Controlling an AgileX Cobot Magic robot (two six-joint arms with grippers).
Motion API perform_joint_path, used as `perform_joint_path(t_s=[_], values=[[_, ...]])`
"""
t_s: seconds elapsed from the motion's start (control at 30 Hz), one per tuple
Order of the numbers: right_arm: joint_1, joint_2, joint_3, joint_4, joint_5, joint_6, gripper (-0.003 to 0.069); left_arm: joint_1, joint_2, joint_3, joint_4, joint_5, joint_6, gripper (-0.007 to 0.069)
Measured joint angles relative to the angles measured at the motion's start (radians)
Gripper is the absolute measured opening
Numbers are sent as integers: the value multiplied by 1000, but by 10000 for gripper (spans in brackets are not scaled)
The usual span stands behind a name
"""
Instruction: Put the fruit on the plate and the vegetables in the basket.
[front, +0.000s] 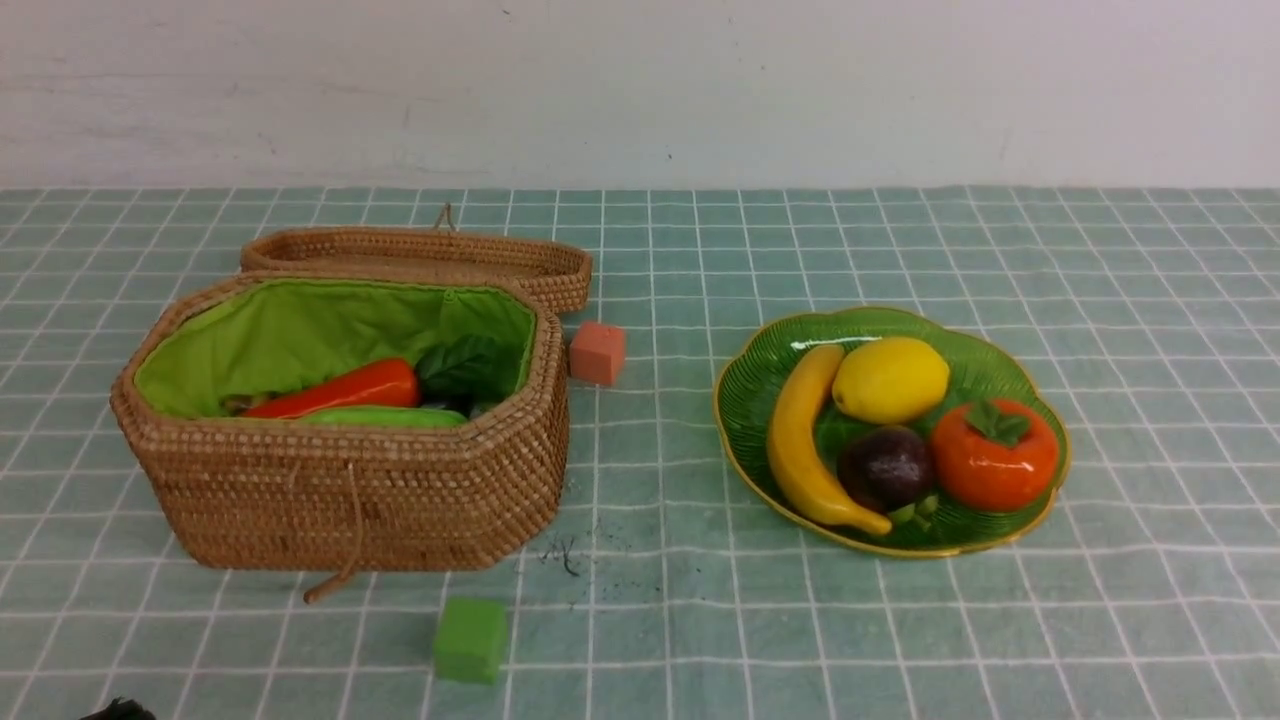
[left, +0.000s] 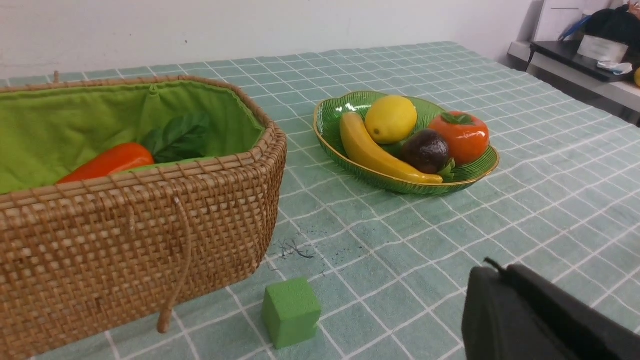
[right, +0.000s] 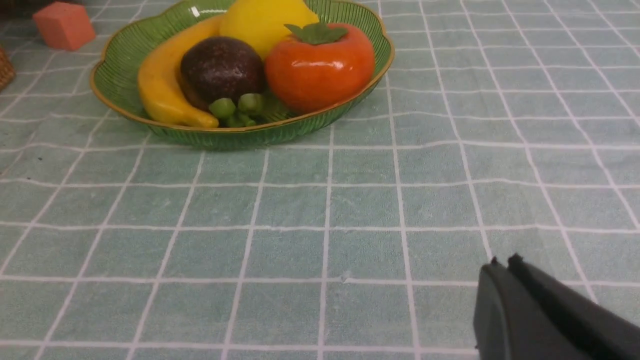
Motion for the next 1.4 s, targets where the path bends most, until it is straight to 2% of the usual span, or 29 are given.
perform_joint_path(t_s=[0.73,0.87,0.9,0.93,1.03,1.07,1.17,1.27,1.4], values=[[-1,0,1,7,-4,-3,-8,3,0,4,28,-11,0,-3],[-1,0,1,7,-4,-3,-5,95,-14,4,42,-36,0,-13],[-1,0,1,7,-4,-3,-3,204,-35,8,42,-47,2,-13],[-1,0,1,7,-4,-3,-2,271,-50,17,40,-53,10,-13],[-1,0,1,7,-4,-3,0,436,-100,74,16,-65,23,-13],[-1,0,1,7,-4,-3,0,458,-106,87,11,-67,23,-13],[-1,0,1,7,-4,-3,3,592,-123,243,-69,-85,23,-13],[-1,0,1,7,-4,-3,5,620,-123,286,-119,-6,23,-13],[-1,0,1,7,-4,-3,7,621,-123,294,-153,21,23,-13]])
